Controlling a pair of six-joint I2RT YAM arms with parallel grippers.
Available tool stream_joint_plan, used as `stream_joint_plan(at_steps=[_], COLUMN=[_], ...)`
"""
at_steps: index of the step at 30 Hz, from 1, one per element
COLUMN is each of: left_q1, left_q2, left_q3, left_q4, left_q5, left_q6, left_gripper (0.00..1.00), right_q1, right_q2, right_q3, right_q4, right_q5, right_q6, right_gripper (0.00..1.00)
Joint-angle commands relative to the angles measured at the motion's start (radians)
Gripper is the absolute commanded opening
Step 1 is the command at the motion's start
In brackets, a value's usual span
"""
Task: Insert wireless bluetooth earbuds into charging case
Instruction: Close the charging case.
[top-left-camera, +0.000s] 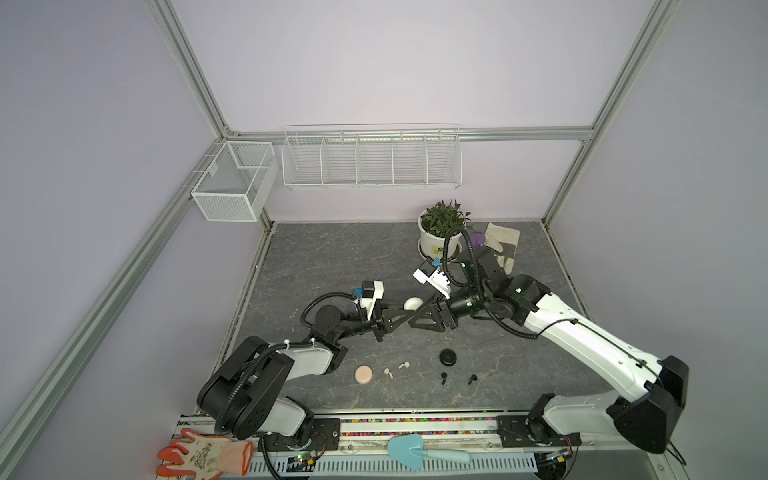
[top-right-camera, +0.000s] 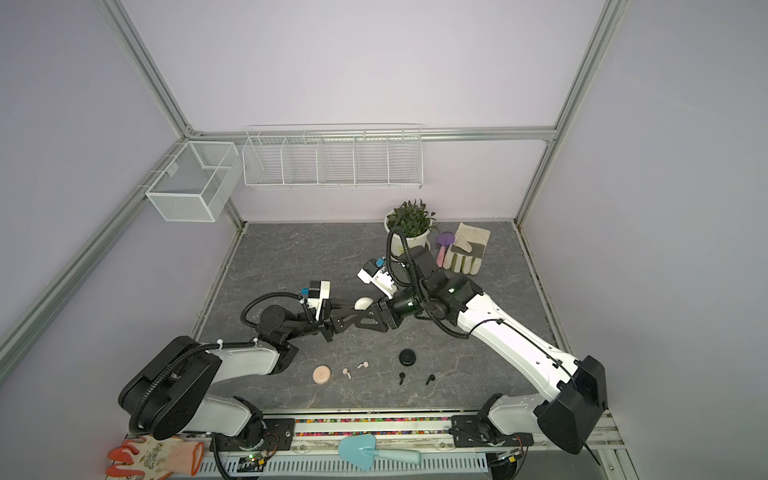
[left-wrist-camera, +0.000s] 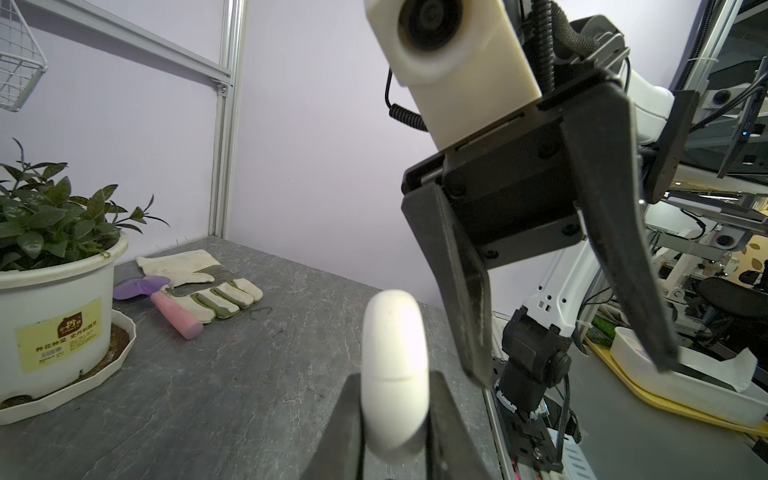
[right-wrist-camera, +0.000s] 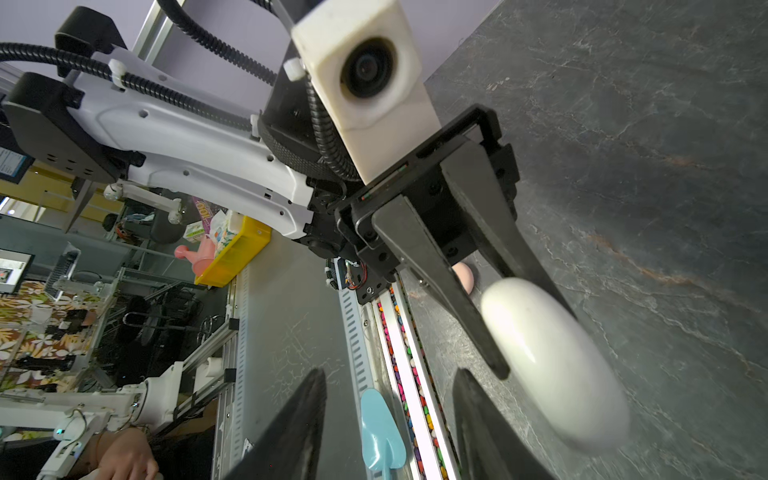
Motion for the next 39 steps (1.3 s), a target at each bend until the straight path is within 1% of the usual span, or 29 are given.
stream_joint_plan(at_steps=[1,4,6,8,10,13,17,30,35,39], left_q1=[0.004,0.004,0.004,0.004,0.003,0.002,0.003,0.004,0.008,0.010], left_q2=[-0.005,-0.003,0.002,0.006,0.006,0.006,0.007,0.013,0.016,0.030], left_q3=[0.013,0.018,0.024,0.030,0.032,0.032,0.034,0.034,0.037,0.048], left_q4=[0.031,0.031,0.031,0.031,0.031,0.031,0.030,0.031,0.031,0.031], left_q5=[0.033,0.068,0.085,0.098,0.100,0.100,0.100,0.085,0.072,0.069], left_q6=[-0.011,-0.018,-0.026,-0.033,-0.036,-0.034,-0.034,-0.029,-0.044,-0.075], left_gripper=[0.00,0.00,0.00,0.00,0.00,0.00,0.00,0.00,0.00,0.00], right_q1=[-0.024,-0.052,-0.054,-0.055,-0.054,-0.053,-0.054,-0.053,-0.038,-0.008], right_q2=[-0.065,-0.076,-0.054,-0.008,0.042,0.068,0.052,0.049,0.037,0.029], right_q3=[0.061,0.066,0.071,0.083,0.102,0.105,0.087,0.032,0.001,-0.036], right_q4=[-0.096,-0.114,-0.116,-0.110,-0.116,-0.112,-0.097,-0.077,-0.058,-0.037], right_q5=[0.066,0.106,0.128,0.097,0.037,-0.016,-0.045,-0.068,-0.050,0.031], right_q6=[-0.101,-0.148,-0.171,-0.175,-0.176,-0.182,-0.181,-0.163,-0.159,-0.161], right_gripper=[0.53,0.54,0.57,0.59,0.59,0.56,0.50,0.35,0.33,0.30])
